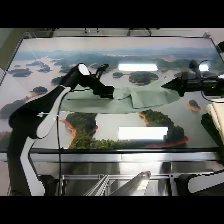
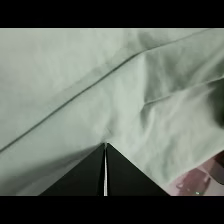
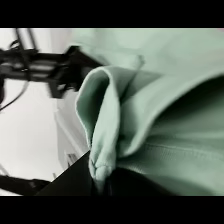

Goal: Fold the shirts.

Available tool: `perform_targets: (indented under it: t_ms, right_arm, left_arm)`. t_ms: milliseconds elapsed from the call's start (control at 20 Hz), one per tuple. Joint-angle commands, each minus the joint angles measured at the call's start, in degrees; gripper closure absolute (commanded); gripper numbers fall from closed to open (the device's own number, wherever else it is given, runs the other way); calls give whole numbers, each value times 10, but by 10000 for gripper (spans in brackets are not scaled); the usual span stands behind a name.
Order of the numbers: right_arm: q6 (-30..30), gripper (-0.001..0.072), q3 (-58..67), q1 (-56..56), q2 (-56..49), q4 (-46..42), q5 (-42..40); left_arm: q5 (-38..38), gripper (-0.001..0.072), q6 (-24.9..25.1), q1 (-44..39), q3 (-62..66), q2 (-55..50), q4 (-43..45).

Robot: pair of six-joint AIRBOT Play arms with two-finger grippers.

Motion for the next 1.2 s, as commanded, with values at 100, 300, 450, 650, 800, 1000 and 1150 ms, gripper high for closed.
perform_targets:
  t_ms: [100, 300, 450, 650, 800, 1000, 1150]
  right_arm:
    - [16, 693, 1, -12, 71, 22, 53]
    - [16, 693, 1, -5, 116, 26, 41]
    - [33, 693, 1, 55, 144, 25, -45]
    - [36, 693, 4, 261, 129, 22, -264]
    - [41, 693, 73, 425, 37, -8, -391]
    - [60, 159, 230, 546, -153, -24, -437]
    - [-76, 539, 299, 562, -210, 165, -396]
  left_arm:
    - [-19, 697, -42, -52, 129, -78, 9]
    - [-30, 694, 24, -25, 110, 1, -138]
    - [-67, 693, 73, 43, 60, 95, -248]
    - [-159, 695, 80, 148, 7, 184, -268]
    - [-157, 694, 113, 211, -69, 246, -268]
    - [-156, 694, 139, 268, -165, 288, -269]
    - [-159, 694, 158, 283, -223, 292, -269]
